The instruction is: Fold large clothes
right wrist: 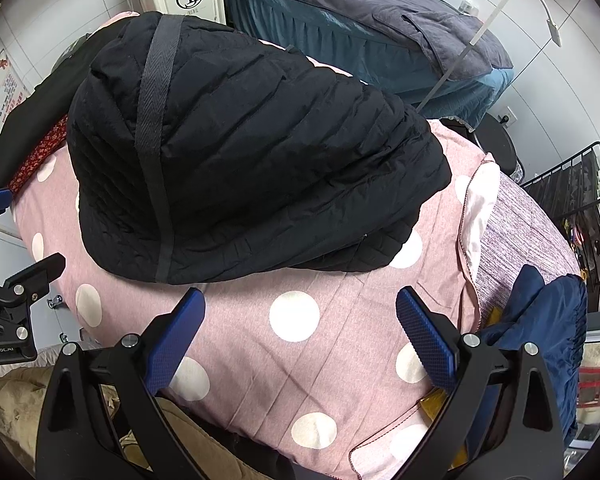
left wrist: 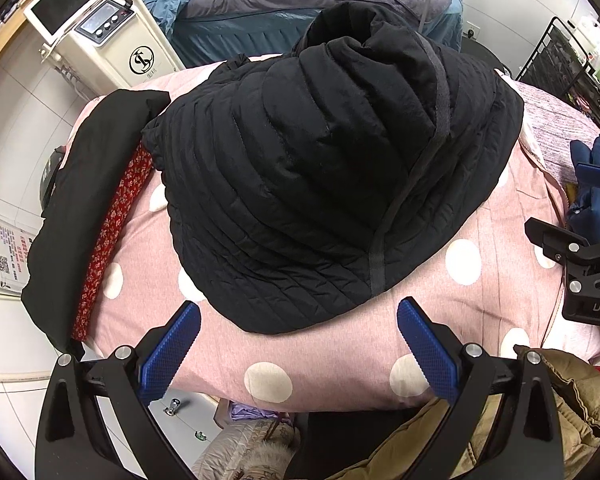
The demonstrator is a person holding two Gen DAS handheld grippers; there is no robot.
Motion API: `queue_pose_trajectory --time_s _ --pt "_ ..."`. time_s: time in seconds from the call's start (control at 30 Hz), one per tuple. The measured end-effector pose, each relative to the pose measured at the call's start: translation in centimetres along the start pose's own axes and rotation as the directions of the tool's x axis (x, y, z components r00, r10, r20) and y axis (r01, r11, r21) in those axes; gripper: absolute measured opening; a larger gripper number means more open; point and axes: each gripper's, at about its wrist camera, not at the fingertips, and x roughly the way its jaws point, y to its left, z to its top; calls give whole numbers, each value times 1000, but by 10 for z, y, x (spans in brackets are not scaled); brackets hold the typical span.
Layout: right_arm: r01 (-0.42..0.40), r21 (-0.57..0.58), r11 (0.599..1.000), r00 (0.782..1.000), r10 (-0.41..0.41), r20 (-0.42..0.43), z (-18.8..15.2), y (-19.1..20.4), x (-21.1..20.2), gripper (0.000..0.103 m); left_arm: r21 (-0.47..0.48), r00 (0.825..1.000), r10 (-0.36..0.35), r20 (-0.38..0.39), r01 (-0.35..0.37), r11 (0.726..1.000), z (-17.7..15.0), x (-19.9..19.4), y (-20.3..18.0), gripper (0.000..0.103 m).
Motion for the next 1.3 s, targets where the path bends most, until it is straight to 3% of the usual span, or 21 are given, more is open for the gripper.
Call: queue_pose_trajectory --time_s 1.3 --pt "1 -3 1000 1000 -1 -6 -5 3 1 95 8 1000 -8 -19 8 1000 -1 4 -3 97"
